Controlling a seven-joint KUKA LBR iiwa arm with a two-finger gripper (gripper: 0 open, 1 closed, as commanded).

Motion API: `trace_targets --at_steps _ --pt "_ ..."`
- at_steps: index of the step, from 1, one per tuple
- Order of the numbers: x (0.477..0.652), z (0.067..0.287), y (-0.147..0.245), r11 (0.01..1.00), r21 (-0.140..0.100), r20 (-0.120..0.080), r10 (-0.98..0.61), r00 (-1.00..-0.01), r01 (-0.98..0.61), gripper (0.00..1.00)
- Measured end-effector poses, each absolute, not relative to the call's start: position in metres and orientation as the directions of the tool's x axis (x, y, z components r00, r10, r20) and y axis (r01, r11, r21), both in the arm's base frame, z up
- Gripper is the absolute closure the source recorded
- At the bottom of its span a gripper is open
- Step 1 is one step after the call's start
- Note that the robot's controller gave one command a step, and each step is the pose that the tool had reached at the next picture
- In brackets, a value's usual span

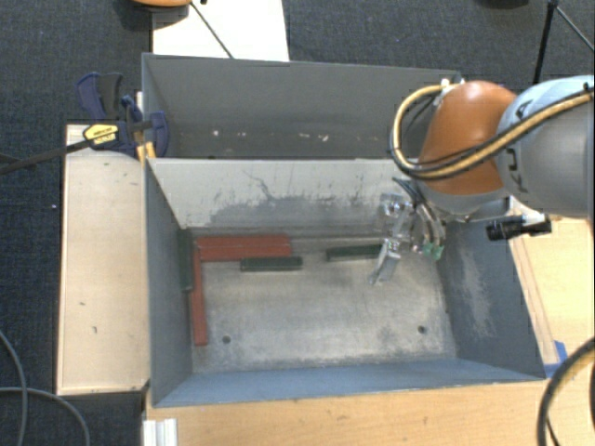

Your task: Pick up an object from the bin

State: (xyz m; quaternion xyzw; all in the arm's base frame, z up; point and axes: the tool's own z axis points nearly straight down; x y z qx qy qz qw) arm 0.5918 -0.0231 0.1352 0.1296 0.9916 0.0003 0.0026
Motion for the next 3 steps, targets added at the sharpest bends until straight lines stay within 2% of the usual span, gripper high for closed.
trace_targets --at_steps 1,2,3 --pt "0.592 0.076 -0.022 0.934 0.002 -0.004 0.357 -0.934 0.357 0.0" --pt "0.596 0.062 -0.023 0.935 0.004 -0.015 0.355 -0.935 0.355 1.0" --pt "0.593 0.067 -0.023 0.938 0.003 -0.012 0.348 -0.938 0.348 1.0"
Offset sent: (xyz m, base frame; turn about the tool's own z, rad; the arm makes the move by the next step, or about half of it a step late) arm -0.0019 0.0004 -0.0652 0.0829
